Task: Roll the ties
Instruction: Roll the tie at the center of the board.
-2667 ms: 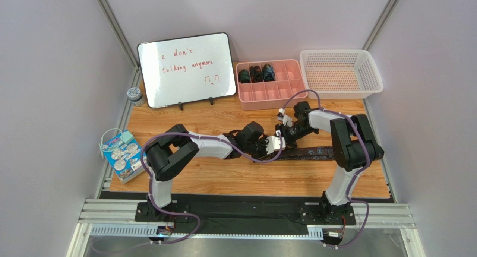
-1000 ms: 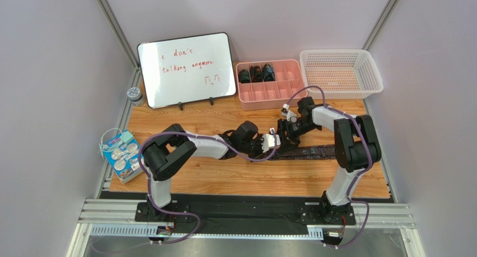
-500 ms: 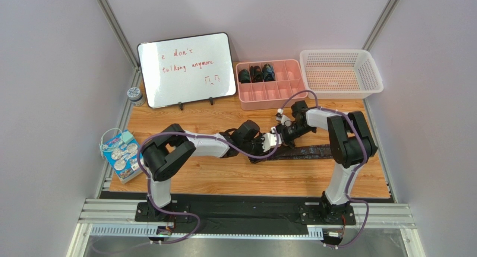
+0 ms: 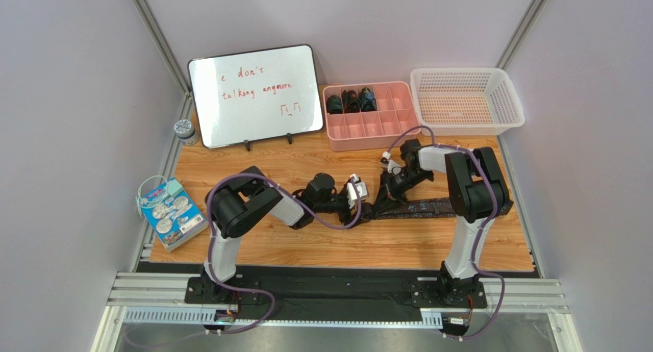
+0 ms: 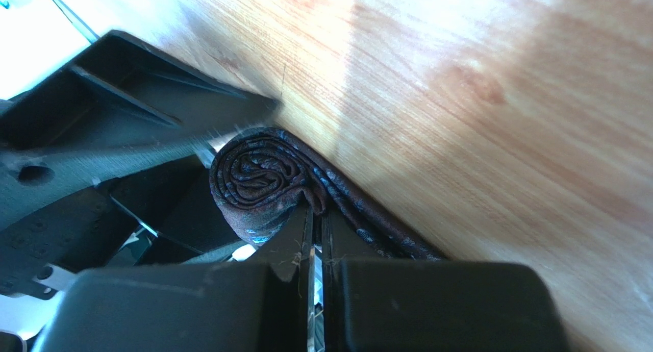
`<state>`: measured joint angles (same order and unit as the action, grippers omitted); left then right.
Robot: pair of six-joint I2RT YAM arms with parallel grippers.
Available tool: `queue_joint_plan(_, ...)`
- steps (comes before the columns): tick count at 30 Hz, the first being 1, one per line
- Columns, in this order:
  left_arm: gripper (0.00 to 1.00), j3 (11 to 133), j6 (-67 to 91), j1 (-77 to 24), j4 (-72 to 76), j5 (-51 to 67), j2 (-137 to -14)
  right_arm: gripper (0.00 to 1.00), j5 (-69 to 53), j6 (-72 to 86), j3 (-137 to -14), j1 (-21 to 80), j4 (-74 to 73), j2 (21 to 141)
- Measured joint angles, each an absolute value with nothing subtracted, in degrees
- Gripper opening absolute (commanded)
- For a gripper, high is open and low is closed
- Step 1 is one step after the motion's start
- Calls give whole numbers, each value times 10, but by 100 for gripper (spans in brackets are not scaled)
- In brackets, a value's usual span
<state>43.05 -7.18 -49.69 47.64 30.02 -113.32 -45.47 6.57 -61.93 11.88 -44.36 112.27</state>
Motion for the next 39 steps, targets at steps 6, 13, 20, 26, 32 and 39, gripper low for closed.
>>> queue_joint_plan(6,15,447,-99,-502,470,312,-1146,8,-455,66,-619,119,-442,1122)
queue_joint_plan(13,8,500,-172,-522,287,271,-1103,36,-435,60,-620,122,-445,1102)
queue_joint_plan(20,7,552,-212,-537,147,228,-1088,47,-413,31,-626,99,-474,1041)
queue_joint_plan(26,8,597,-213,-542,70,213,-1097,50,-444,47,-612,94,-462,1007)
queue_joint_plan(32,14,618,-209,-543,39,211,-1104,25,-455,58,-592,119,-448,1026)
queue_joint_plan(39,53,617,-212,-540,39,213,-1103,0,-459,59,-602,126,-450,1045)
